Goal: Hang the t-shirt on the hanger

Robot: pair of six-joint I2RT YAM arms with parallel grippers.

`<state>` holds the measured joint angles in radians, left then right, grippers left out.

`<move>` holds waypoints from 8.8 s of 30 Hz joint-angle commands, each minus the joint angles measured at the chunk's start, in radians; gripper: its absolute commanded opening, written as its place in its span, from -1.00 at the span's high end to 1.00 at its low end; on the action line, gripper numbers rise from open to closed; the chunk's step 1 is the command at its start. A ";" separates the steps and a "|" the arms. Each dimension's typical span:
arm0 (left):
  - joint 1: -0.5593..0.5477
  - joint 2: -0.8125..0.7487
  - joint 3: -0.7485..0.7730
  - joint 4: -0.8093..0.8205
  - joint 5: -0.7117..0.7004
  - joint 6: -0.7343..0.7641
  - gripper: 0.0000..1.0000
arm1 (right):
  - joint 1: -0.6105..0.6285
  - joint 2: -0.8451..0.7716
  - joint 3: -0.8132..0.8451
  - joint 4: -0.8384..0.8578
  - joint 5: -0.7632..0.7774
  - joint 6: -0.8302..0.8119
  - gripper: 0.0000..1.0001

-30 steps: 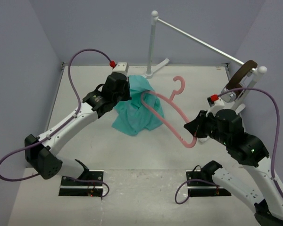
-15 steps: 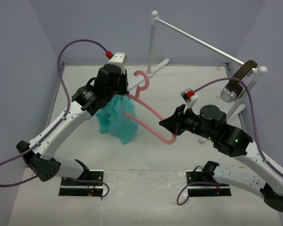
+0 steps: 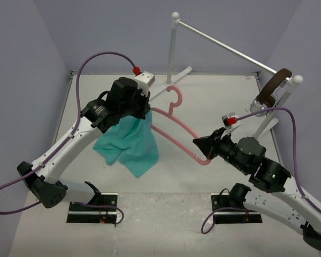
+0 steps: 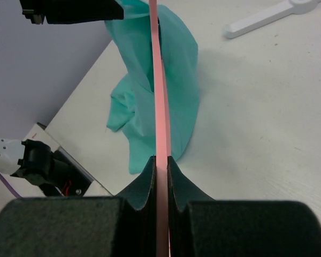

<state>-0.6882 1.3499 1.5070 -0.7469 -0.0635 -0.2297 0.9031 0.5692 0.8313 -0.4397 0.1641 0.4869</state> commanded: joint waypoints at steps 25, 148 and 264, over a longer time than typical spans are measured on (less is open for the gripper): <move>-0.047 0.059 0.232 -0.013 -0.291 0.111 1.00 | 0.188 0.009 0.124 -0.447 0.753 0.394 1.00; -0.219 -0.147 0.120 0.075 0.251 1.161 -1.00 | 0.145 -0.427 -0.447 0.612 -0.066 -0.416 1.00; -0.220 -0.192 -0.104 0.237 0.391 0.754 1.00 | -0.523 0.276 0.380 -0.357 -0.474 -0.154 0.30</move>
<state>-0.9119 1.1660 1.3237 -0.6419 0.2261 0.4945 0.3803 0.7956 1.1517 -0.6354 -0.2511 0.3957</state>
